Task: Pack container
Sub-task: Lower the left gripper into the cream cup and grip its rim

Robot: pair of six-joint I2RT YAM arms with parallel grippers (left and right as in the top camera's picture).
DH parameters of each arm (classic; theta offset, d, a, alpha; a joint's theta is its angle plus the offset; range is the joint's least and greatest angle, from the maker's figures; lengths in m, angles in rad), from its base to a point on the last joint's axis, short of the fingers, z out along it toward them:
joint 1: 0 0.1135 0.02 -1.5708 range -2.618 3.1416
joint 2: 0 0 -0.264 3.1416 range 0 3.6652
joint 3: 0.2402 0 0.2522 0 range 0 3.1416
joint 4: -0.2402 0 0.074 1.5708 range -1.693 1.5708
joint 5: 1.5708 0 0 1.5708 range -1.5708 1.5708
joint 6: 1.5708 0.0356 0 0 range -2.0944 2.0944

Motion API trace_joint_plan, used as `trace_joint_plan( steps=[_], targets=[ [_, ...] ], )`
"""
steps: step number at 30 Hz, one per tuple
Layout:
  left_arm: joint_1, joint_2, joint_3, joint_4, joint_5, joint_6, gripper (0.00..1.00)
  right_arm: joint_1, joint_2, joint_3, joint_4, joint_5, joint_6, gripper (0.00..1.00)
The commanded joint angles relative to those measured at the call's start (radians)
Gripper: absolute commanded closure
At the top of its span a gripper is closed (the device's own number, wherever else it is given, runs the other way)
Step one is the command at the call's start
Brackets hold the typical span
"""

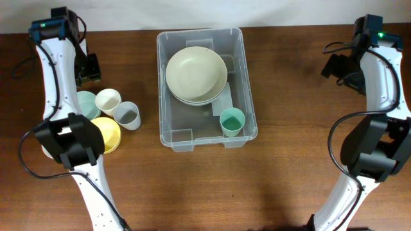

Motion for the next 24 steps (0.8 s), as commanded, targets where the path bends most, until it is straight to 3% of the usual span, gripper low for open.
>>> trace_joint_plan(
  steps=[1,7,18,24],
  targets=[
    [0.016,0.026,0.000,-0.001,0.011,0.038,0.52,-0.005,0.000,0.002,0.000,0.005,0.005,0.01],
    [0.015,0.038,-0.002,0.001,0.096,0.099,0.60,-0.005,0.000,0.002,0.000,0.005,0.005,0.01],
    [0.015,0.038,-0.004,-0.079,0.103,0.138,0.58,-0.005,0.000,0.002,0.000,0.005,0.005,0.01],
    [0.015,0.038,-0.005,-0.100,0.105,0.187,0.37,-0.005,0.000,0.002,0.000,0.005,0.005,0.01]
  ],
)
